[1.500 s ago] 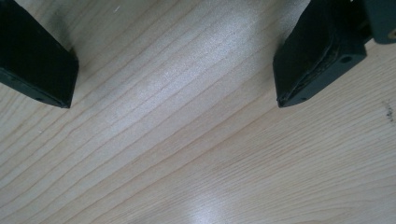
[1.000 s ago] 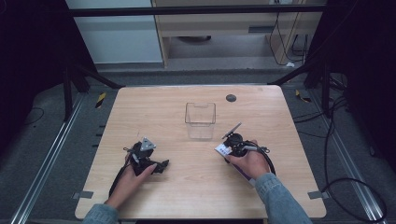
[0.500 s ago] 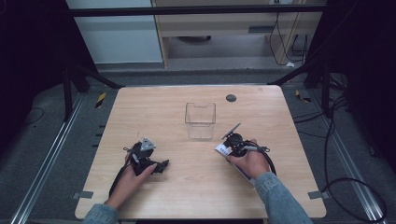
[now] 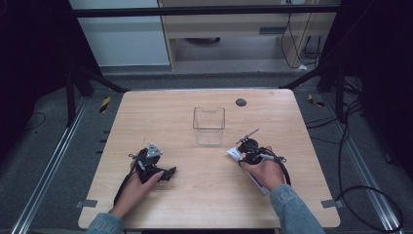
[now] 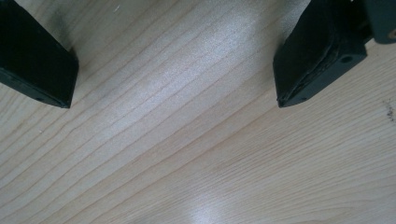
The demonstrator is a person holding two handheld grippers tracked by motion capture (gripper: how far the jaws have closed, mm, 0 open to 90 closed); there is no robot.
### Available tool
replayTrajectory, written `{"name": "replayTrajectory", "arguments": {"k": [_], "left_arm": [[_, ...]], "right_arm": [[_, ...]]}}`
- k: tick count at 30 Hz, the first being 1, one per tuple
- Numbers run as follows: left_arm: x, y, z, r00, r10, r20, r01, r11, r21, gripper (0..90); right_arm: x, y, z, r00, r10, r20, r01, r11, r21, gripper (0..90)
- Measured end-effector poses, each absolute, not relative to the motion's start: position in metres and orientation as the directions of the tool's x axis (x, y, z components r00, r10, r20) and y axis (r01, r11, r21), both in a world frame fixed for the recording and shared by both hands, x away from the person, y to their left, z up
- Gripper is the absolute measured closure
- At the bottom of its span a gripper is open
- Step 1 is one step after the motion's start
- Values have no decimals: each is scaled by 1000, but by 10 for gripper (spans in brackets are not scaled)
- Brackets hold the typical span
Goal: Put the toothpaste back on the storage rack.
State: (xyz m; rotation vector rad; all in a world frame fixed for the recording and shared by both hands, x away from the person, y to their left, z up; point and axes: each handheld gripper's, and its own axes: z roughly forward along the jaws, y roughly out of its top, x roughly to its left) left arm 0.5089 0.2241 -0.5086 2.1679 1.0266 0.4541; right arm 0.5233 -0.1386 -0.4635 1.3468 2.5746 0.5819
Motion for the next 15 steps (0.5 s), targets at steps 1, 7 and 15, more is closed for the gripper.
{"name": "replayTrajectory", "arguments": {"k": [1,7,15], "left_arm": [[509,224,-509,627,779,21,539,-453,710,0],[509,224,-509,627,779,21,539,-453,710,0],[509,224,-509,627,779,20,539,-452,710,0]], "right_arm": [[522,-139,-462,-574,819,27,748,510,425,780],[522,-146,-449,-562,825,53,728,463,506,782],[522,-152,-437,-540,840,61,708,413,573,787]]}}
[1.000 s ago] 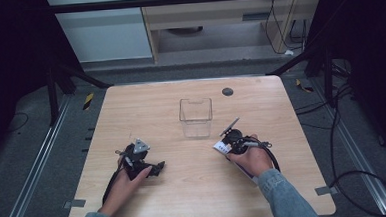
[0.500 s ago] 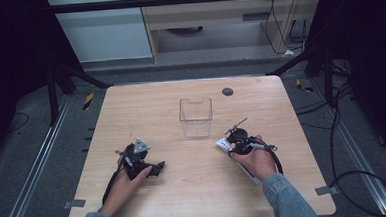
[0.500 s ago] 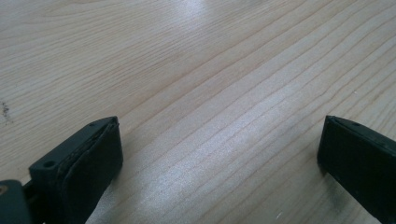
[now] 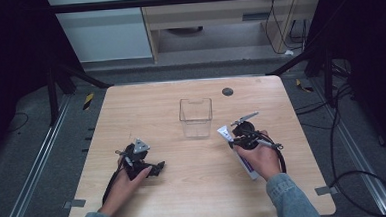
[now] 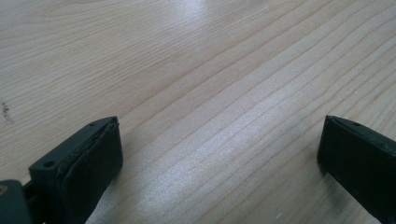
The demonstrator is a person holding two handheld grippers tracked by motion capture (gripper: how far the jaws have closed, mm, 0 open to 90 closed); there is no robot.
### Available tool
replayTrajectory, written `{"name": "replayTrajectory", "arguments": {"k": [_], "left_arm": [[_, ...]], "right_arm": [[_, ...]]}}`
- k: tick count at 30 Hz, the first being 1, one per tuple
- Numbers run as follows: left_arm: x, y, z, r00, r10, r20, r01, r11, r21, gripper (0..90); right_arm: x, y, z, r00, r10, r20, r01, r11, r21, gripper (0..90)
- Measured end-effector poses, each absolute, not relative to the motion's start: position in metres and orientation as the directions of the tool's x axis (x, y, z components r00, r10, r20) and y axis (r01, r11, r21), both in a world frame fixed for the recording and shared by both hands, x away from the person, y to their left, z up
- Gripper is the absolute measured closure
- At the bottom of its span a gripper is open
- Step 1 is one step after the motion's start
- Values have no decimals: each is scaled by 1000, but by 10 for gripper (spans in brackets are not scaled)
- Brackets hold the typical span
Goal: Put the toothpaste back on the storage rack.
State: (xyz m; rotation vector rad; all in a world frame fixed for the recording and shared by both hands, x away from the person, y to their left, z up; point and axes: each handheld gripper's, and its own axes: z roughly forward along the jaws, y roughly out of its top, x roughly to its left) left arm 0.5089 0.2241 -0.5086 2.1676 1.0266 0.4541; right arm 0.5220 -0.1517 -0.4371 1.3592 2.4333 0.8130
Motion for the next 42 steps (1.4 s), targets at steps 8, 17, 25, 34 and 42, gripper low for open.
{"name": "replayTrajectory", "arguments": {"k": [8,17,25,34,42], "left_arm": [[509,224,-509,627,779,21,539,-453,710,0],[509,224,-509,627,779,20,539,-453,710,0],[509,224,-509,627,779,20,539,-452,710,0],[509,224,-509,627,779,20,539,-452,711,0],[509,224,-509,627,779,21,539,-453,710,0]], "right_arm": [[522,-155,-434,-535,842,69,705,400,586,790],[520,-159,-425,-524,849,73,698,378,608,794],[520,-162,-409,-512,855,79,660,332,674,794],[522,-162,-395,-503,860,82,595,276,755,793],[524,-156,-387,-483,870,98,547,212,810,793]]}}
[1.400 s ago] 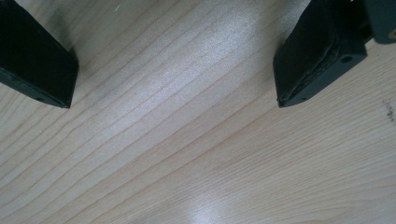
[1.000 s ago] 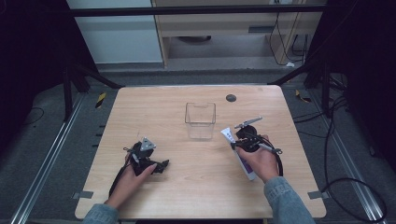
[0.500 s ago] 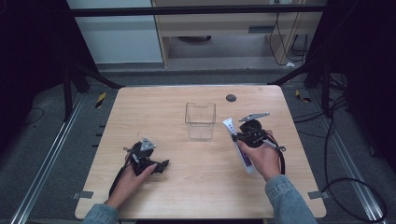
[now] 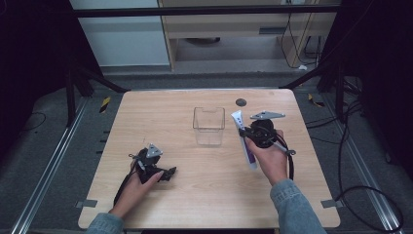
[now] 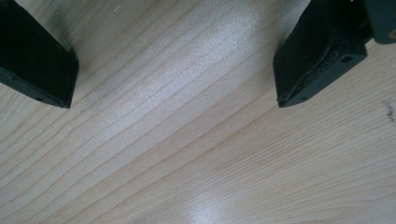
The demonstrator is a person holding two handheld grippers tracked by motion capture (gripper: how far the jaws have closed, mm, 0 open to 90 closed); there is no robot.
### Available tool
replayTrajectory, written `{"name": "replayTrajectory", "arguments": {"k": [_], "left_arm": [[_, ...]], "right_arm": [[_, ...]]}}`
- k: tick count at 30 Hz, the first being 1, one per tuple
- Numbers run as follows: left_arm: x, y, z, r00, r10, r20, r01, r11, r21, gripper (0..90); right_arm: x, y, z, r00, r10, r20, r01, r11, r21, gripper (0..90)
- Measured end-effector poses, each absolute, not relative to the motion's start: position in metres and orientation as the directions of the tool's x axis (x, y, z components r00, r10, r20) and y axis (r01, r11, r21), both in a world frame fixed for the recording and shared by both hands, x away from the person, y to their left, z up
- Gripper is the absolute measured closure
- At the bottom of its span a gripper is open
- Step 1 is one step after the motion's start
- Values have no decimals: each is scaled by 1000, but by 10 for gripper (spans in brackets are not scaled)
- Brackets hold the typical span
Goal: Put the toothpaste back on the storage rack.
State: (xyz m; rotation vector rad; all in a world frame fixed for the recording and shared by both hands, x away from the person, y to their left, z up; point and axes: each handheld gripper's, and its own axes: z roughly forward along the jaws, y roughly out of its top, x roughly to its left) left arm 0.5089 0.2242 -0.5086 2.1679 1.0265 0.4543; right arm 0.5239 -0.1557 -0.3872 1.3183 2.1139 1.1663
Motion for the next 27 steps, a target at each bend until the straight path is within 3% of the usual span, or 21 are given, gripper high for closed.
{"name": "replayTrajectory", "arguments": {"k": [27], "left_arm": [[509,224,-509,627,778,21,539,-453,710,0]], "right_arm": [[538,-116,-343,-489,869,68,389,148,909,791]]}}
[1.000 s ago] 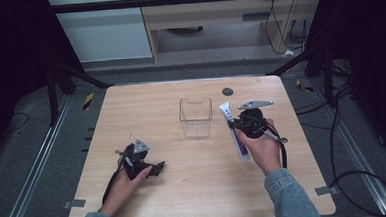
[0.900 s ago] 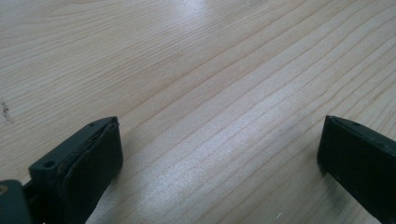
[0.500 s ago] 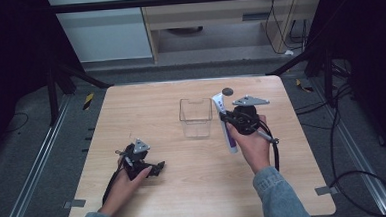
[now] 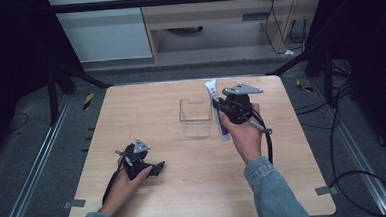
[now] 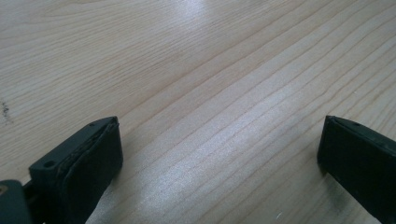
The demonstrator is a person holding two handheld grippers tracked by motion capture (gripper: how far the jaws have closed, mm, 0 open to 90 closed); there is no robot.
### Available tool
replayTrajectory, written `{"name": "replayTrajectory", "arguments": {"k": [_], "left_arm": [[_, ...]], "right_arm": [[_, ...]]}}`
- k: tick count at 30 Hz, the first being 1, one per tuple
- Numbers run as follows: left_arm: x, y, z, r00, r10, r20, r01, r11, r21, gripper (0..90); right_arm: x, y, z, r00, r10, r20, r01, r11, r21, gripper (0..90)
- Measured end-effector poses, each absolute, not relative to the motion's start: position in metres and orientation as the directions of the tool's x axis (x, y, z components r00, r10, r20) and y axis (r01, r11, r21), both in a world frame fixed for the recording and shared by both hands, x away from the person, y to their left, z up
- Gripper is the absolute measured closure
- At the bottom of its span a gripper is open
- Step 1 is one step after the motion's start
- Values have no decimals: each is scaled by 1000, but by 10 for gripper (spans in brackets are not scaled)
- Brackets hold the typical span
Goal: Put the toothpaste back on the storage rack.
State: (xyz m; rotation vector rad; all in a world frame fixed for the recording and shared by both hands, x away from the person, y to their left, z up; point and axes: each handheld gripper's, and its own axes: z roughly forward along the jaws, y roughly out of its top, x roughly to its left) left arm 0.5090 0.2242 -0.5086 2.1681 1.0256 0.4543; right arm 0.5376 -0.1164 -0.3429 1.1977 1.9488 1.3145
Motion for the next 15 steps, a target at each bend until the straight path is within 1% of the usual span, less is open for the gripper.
{"name": "replayTrajectory", "arguments": {"k": [15], "left_arm": [[509,224,-509,628,778,21,539,-454,710,0]], "right_arm": [[546,-112,-315,-463,885,48,329,121,936,791]]}}
